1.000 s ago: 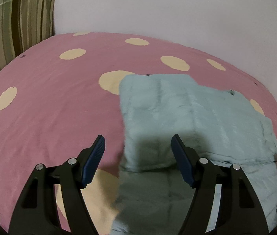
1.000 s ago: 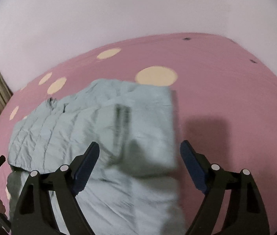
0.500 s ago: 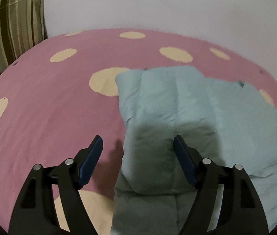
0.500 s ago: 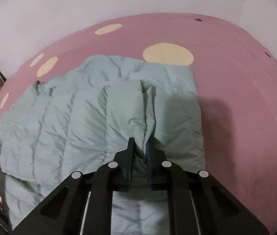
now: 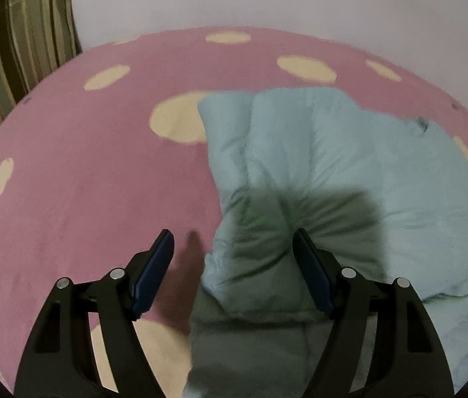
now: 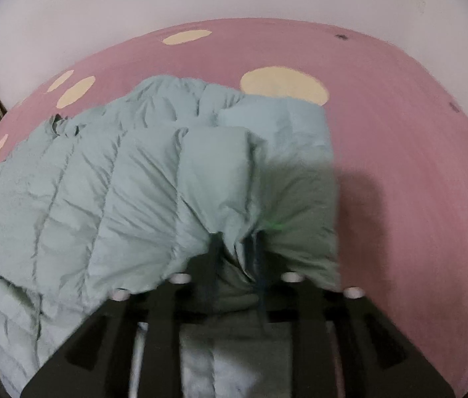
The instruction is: Fold large clothes
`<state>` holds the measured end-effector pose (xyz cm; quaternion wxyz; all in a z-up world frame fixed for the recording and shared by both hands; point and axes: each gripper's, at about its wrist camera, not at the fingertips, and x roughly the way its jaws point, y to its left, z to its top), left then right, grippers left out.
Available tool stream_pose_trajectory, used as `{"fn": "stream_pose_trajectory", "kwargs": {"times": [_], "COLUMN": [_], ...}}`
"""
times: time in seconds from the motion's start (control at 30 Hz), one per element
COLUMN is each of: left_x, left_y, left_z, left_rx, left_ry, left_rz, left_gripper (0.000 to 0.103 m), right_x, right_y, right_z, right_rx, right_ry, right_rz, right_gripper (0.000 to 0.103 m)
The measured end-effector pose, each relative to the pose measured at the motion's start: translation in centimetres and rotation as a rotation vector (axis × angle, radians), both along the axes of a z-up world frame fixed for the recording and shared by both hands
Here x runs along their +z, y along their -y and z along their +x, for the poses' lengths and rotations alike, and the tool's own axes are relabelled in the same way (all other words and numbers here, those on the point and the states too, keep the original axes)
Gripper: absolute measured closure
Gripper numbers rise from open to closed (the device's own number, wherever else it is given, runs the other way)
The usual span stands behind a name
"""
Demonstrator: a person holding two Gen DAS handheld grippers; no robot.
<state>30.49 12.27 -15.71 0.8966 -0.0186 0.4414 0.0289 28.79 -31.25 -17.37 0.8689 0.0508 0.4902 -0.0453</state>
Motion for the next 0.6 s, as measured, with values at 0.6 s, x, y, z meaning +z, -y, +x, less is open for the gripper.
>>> {"fn": "stream_pose_trajectory", "kwargs": {"times": [0.6], "left_x": [-2.2], "left_y": [7.2], "left_z": [5.8], "left_rx": [-0.071], "left_ry": [-0.037], "left_rz": [0.032], "left_gripper": [0.029], "right_x": [-3.0], "right_y": [-5.1], "right_z": [5.8], "right_rx": [0.119], "right_ry": [0.040], "right_rz": [-0.030], "right_gripper": [0.052]}}
